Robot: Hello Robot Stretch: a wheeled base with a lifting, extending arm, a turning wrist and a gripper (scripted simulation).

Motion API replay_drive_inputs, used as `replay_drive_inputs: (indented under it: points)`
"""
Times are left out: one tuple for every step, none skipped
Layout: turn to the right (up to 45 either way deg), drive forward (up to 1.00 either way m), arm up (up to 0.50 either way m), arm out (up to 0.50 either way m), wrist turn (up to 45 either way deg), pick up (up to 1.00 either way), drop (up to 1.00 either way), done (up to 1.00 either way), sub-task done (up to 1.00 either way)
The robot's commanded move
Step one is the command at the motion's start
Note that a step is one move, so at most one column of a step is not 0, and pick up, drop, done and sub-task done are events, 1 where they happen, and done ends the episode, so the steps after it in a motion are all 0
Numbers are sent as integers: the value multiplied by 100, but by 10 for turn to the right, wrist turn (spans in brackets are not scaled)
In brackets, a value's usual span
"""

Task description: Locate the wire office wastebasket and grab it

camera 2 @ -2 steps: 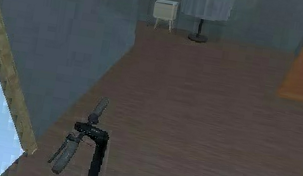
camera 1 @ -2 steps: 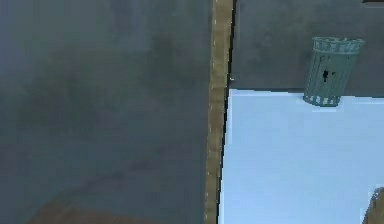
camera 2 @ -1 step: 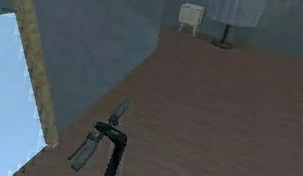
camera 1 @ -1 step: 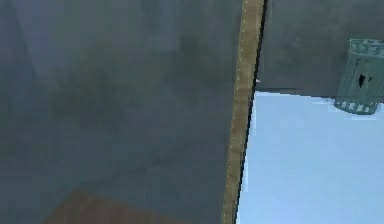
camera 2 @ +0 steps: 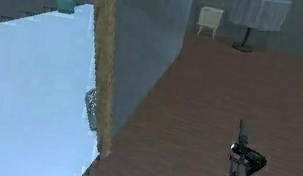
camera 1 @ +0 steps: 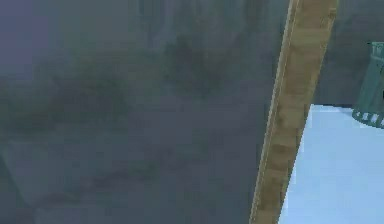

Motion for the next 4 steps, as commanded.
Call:
replay_drive_inputs:
  points:
    - [450, 0, 0, 0, 0, 0, 0, 0, 0]
    - [240, 0, 0, 0, 0, 0, 0, 0, 0]
    - [0, 60, 0, 0, 0, 0, 0, 0, 0]
    - [-450, 0, 0, 0, 0, 0, 0, 0, 0]
